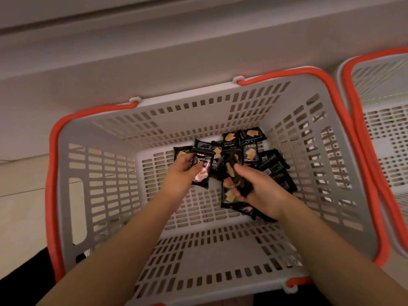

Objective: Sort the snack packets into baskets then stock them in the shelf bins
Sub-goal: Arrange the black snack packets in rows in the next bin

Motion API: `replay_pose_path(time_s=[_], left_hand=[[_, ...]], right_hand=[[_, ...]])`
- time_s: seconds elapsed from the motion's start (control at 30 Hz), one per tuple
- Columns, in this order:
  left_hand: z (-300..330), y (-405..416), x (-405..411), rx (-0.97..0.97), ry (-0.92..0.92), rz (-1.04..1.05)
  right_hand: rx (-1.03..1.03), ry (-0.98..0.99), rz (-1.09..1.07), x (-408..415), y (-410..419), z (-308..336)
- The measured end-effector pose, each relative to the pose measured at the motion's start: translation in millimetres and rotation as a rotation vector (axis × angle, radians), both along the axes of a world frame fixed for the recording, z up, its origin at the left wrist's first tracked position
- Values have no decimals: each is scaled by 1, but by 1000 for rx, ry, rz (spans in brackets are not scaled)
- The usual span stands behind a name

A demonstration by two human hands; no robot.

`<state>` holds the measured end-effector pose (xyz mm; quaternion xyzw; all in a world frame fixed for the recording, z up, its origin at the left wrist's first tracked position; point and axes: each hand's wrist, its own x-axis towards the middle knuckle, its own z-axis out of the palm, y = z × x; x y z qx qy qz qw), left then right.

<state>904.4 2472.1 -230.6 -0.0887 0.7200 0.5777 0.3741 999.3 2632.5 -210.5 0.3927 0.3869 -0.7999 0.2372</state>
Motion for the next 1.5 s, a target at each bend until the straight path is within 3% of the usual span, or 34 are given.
replay_pose_path(time_s=[0.13,0.23,0.37,0.57,0.63,0.7,0.77,0.83,0.93,1.03,1.2,1.37,1.43,1.5], left_hand=[[-4,-8,-4,-134,207,-193],[-4,-14,-4,-167,375,-468],[-7,-17,-1,-211,528,-823],[-13,-30,-5,-146,459,-883],[-19,-35,-7,-204,518,-846],[-26,-41,-9,-263,473,-699],[-30,-47,-12,-330,334,-529],[-34,-53,-15,-372,204,-402],[-36,-60,-17,-352,64,-263],[-37,-66,-19,-353,-7,-205],[-37,-68,-18,-308,-54,-150],[-22,-64,-16,-220,-112,-75],[-12,-59,-18,-197,-142,-40],[2,-50,-20,-186,-153,-19]], right_hand=[[400,-153,473,-5,-8,-7],[448,-176,554,-9,-18,-12],[186,-185,349,-22,-24,-12],[-163,-222,-75,-35,-29,-15],[-193,-204,-116,-41,-31,-18],[-63,-168,21,-50,-32,-19],[435,-46,373,-62,-26,-24],[1004,225,673,-75,-13,-31],[1399,534,1154,-92,-2,-46],[1603,701,1548,-93,-5,-62],[1741,707,1680,-78,-5,-66],[1794,709,1586,-59,-4,-52],[1547,579,1409,-57,-5,-35],[1173,417,1078,-56,-6,-7]])
